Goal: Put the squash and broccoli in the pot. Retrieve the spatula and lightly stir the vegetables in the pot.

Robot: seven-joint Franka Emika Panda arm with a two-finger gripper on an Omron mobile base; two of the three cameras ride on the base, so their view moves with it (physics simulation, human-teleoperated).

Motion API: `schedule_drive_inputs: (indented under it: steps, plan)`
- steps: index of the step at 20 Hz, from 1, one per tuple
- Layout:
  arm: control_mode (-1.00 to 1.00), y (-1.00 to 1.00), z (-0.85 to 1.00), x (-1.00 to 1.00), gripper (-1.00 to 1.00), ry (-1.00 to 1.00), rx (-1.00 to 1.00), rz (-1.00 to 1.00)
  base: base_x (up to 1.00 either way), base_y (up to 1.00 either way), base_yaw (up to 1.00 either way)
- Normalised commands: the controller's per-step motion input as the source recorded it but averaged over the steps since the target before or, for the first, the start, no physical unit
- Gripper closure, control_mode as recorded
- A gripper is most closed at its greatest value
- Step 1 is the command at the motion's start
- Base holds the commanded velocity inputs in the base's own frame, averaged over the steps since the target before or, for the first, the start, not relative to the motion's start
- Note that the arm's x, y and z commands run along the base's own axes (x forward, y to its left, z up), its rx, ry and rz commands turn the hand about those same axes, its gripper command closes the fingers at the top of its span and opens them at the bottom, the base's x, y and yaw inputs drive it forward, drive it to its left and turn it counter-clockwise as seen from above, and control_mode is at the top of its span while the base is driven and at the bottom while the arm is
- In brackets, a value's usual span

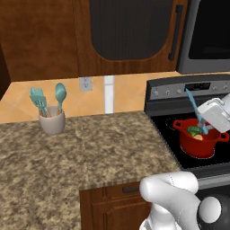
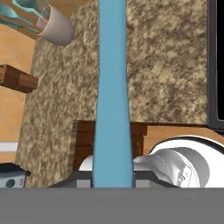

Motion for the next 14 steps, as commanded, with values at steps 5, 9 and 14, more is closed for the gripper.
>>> schedule_drive_inputs:
  steps: [5, 9, 14]
  plan:
    - [-1.00, 0.00, 0.00, 0.00, 1.00, 0.00, 0.00, 0.00, 0.00, 0.00, 0.00]
    - [-1.00, 0.00, 0.00, 0.11, 1.00, 0.11, 0.11, -0.02, 0.00, 0.00, 0.00]
    - [-1.00, 0.00, 0.00, 0.02, 1.00, 0.19, 0.08, -0.09, 0.00, 0.00, 0.00]
